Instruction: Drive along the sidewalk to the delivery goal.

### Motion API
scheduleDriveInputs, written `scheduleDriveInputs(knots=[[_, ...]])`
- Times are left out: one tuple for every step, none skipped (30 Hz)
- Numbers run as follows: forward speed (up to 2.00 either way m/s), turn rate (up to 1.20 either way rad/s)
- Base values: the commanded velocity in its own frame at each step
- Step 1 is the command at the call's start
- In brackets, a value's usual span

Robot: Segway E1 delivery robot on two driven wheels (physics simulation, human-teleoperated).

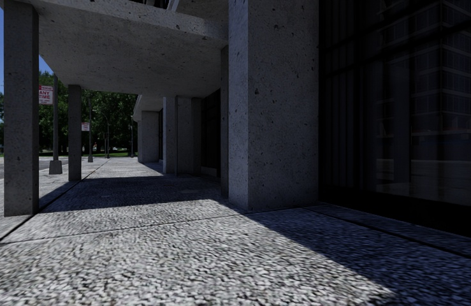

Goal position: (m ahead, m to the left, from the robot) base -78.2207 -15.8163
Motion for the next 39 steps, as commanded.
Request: scheduleDriveInputs(knots=[[0.0, 0.0], [0.0, 0.0], [0.0, 0.0], [0.0, 0.0], [0.0, 0.0], [0.0, 0.0], [0.0, 0.0], [0.0, 0.0], [0.0, 0.0], [0.0, 0.0], [0.0, 0.0], [0.0, 0.0], [0.0, 0.0], [0.0, 0.0], [0.0, 0.0], [0.0, 0.0], [0.0, 0.0], [0.0, 0.0], [0.0, 0.0], [0.0, 0.0], [0.0, 0.0], [0.0, 0.0], [0.0, 0.0], [0.0, 0.0], [0.0, 0.0], [0.0, 0.0], [0.0, 0.0], [0.0, 0.0], [0.0, 0.0], [0.0, 0.0], [0.0, 1.2], [0.0, 1.2], [0.0, 1.2], [0.0, 1.2], [0.0, 1.2], [0.0, 1.2], [0.0, 1.2], [0.0, 1.2], [0.0, 1.2]])
